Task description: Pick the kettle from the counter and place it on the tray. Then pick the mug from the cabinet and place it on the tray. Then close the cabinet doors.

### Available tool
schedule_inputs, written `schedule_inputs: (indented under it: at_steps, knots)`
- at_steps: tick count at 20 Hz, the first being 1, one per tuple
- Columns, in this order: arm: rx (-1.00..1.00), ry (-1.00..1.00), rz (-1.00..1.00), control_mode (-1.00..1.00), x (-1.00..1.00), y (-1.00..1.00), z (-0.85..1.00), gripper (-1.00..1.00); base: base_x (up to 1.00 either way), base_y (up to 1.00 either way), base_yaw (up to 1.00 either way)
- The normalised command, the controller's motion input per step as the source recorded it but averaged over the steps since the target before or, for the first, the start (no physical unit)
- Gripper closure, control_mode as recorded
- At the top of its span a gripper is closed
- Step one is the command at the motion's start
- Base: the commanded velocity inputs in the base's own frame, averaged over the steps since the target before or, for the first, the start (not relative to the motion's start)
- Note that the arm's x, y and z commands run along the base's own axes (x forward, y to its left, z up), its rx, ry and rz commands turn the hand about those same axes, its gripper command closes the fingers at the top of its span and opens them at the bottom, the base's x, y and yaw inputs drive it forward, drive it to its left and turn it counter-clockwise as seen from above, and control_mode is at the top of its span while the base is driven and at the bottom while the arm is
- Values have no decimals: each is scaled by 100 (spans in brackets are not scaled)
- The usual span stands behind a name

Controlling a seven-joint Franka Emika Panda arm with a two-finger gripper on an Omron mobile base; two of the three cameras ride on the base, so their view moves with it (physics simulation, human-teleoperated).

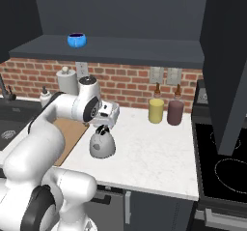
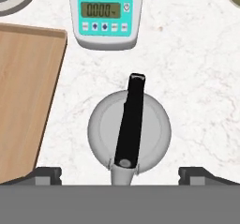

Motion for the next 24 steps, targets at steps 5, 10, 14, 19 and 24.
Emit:
schedule_inputs:
  at_steps: [5,10,14,19,24]
  knots:
    - [0,2,0,-100,17,-8,-22,-100,0,0,0]
    - [0,0,0,-100,5,-8,-25,-100,0,0,0]
    - [0,0,0,-100,1,-1,-22,-100,0,0,0]
    - [-1,0,0,-100,-6,0,-15,-100,0,0,0]
    - [-4,0,0,-100,-9,5,-15,-100,0,0,0]
